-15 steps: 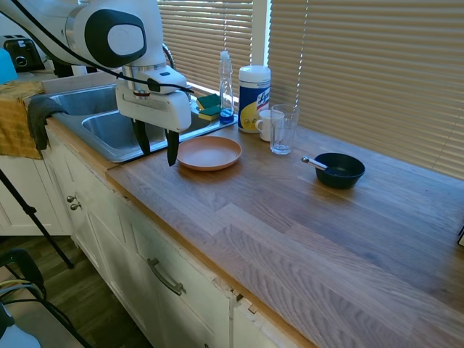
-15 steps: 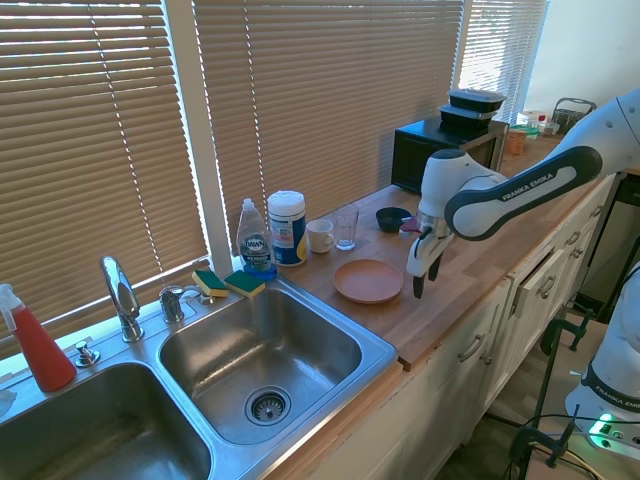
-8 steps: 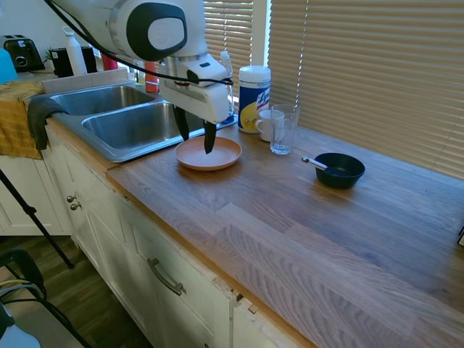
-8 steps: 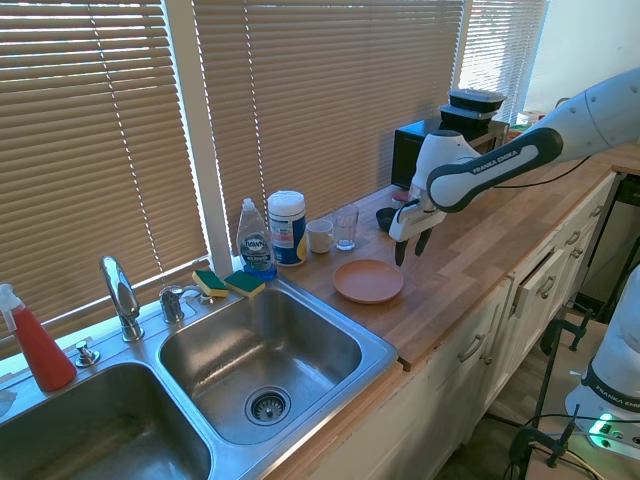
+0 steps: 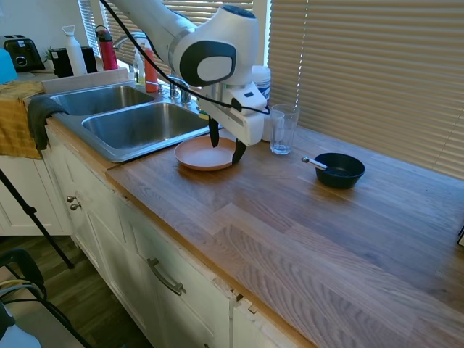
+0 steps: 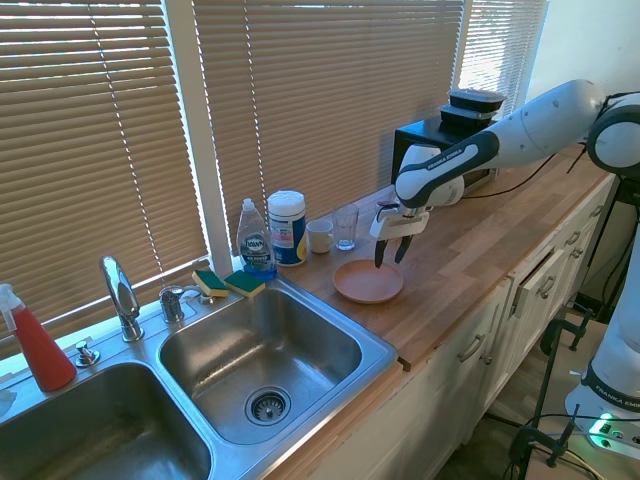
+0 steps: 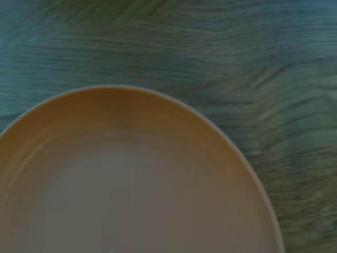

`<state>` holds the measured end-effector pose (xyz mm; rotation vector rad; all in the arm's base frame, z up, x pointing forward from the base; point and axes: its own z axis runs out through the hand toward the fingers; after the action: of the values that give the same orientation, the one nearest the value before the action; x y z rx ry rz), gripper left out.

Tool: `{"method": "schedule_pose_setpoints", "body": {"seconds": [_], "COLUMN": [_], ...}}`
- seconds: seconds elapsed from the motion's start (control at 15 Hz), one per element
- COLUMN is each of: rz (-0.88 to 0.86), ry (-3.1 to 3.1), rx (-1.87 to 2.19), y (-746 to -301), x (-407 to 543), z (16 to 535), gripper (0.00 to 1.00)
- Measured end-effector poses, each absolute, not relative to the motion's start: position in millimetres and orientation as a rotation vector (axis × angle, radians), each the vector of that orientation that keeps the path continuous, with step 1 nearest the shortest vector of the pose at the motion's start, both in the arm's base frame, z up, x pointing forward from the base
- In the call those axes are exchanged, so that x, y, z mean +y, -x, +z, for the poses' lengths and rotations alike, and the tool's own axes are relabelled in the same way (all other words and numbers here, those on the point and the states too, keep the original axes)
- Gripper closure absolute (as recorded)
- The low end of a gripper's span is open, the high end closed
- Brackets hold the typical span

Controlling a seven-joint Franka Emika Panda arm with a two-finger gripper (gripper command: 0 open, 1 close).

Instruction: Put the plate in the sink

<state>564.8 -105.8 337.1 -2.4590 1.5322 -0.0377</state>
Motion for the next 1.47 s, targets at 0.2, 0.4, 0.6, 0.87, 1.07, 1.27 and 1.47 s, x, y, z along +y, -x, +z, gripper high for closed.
{"method": "schedule_pose_setpoints", "body": {"seconds": [0.2,0.4,0.6,0.87,1.07,1.27,1.47], "rz": [-0.002,0.018,0.017,0.019,0.029,0.044,0.051], "ry": [2.457,2.456,2.455,2.451,2.456,2.458,2.459], "rx": [1.532,1.518,1.516,1.514,1.509,1.507,1.507], "y": [-577,-583,-585,-587,-589,-593,-594], "x": [-109,-110,-110,-113,-116,-117,-117], "z": [323,319,319,316,315,313,312], "gripper": [1.0,1.0,1.0,1.0,1.0,1.0,1.0]}}
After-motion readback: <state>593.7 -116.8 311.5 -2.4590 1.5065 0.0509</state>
